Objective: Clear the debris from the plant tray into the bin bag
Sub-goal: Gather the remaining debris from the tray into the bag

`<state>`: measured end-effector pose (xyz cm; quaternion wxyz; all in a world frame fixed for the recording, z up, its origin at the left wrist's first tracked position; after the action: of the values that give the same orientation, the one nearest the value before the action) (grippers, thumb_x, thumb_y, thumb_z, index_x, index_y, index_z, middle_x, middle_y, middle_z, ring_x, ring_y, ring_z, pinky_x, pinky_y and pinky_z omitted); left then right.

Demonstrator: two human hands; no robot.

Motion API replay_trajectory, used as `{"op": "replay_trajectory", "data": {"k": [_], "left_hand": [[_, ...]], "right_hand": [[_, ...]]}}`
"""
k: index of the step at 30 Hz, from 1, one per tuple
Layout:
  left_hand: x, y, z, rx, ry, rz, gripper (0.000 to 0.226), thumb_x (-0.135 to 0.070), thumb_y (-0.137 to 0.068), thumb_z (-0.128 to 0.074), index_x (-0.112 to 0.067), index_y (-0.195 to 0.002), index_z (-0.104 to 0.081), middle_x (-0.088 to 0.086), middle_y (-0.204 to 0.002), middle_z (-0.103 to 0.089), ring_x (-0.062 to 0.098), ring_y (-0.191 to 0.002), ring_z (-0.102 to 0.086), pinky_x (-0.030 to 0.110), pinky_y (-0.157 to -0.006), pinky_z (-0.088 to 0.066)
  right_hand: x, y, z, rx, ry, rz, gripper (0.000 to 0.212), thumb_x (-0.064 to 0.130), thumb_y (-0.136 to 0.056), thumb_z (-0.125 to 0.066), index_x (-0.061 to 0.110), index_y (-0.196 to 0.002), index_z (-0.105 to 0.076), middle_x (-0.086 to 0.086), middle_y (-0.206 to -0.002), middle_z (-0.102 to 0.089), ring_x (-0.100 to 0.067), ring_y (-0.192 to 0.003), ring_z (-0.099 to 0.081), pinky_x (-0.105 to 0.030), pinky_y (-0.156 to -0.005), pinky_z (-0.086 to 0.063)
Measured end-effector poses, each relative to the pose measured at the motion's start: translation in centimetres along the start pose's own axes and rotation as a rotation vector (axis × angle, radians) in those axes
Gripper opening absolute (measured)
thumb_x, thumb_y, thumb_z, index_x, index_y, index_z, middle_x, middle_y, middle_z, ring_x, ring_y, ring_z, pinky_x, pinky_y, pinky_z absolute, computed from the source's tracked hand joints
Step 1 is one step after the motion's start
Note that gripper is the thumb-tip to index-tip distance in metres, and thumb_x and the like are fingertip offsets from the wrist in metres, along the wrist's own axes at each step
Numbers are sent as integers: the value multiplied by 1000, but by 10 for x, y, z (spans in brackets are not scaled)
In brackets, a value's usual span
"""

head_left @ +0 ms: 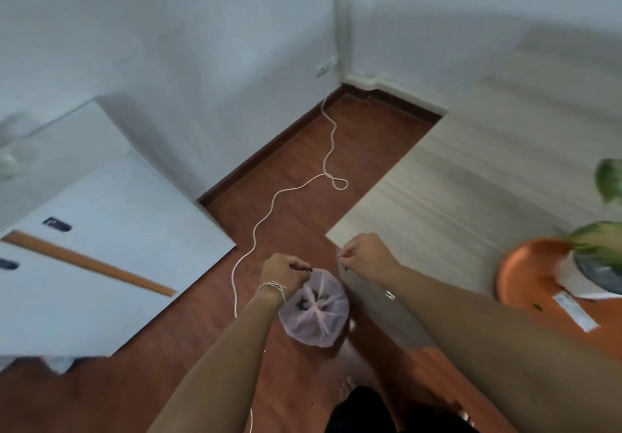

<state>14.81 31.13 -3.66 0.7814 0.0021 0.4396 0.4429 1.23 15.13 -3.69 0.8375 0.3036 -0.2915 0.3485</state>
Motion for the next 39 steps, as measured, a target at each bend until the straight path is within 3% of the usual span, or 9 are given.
{"op": "replay_trajectory", "data": {"k": [6,12,14,18,21,28,31,34,39], "left_hand": [[42,-8,32,-44,44,46,19,3,-74,-69,-13,-79,-79,5,-77,-77,12,-62,-68,6,-52,-48],[59,-27,34,-34,-28,43,24,-4,-77,-65,-15,-93,-79,-1,-86,-77,2,-65,-63,-2,-54,-41],[65,-32,31,-14,-53,31,27,-7,-78,-63,-17,-97,-79,-1,-90,-78,4,-71,-67,1,-63,-46],[77,-37,26,31,-34,39,27,-13,-81,-67,-18,-107,-74,4,-93,-78,15,-84,-73,34,-83,-60],[73,-35,23,61,-80,18,31,-11,-82,-65,-17,-113,-72,6,-102,-77,15,-92,-72,27,-88,-56],[40,-34,9,48,-152,-41,32,-15,-81,-65,-17,-112,-73,3,-103,-76,14,-96,-70,21,-88,-51],[3,-34,-11,78,-129,-104,33,-21,-79,-66,-20,-111,-73,-1,-84,-77,13,-77,-71,29,-81,-58],[-51,-29,-51,130,-146,-238,30,-25,-78,-71,-19,-108,-74,-3,-92,-77,11,-82,-71,29,-84,-56],[-151,3,-157,323,-196,-434,33,-21,-78,-75,-14,-110,-73,-1,-99,-76,3,-86,-68,16,-84,-49]], "right_hand": [[53,-30,-55,81,107,105,14,23,-81,-72,19,-92,-81,4,-93,-79,-8,-82,-71,-21,-77,-53],[51,-43,-72,172,201,91,27,32,-87,-59,21,-104,-77,3,-106,-77,-15,-95,-71,-34,-87,-58],[44,-43,-75,224,225,68,28,30,-90,-58,16,-105,-77,-2,-106,-77,-20,-95,-71,-35,-86,-58],[17,-42,-80,312,246,-6,30,30,-89,-52,16,-97,-77,-4,-90,-78,-20,-76,-70,-40,-73,-59],[3,-36,-80,327,206,-25,29,32,-90,-52,14,-90,-75,-6,-81,-74,-21,-74,-67,-45,-74,-59],[-14,-6,-36,181,26,-123,33,22,-94,-59,14,-124,-69,-5,-126,-68,-24,-112,-65,-29,-95,-50],[-38,17,-2,39,-122,-180,19,18,-88,-62,14,-98,-78,-4,-111,-75,-19,-92,-70,-27,-80,-57],[-75,56,36,-99,-193,-248,10,21,-84,-67,18,-78,-75,4,-76,-72,-6,-64,-62,-25,-65,-54],[-158,142,100,-267,-262,-418,12,27,-82,-69,19,-74,-70,5,-76,-69,-8,-70,-62,-23,-63,-48]]}}
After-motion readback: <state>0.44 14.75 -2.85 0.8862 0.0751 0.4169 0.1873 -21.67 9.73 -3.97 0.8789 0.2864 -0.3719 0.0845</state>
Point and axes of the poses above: each hand's wrist, its own y-axis away from the middle knuckle, its own z-axis out of the back of the hand, x = y × z, the point moved 2 cm from there along -y, towards the middle knuckle
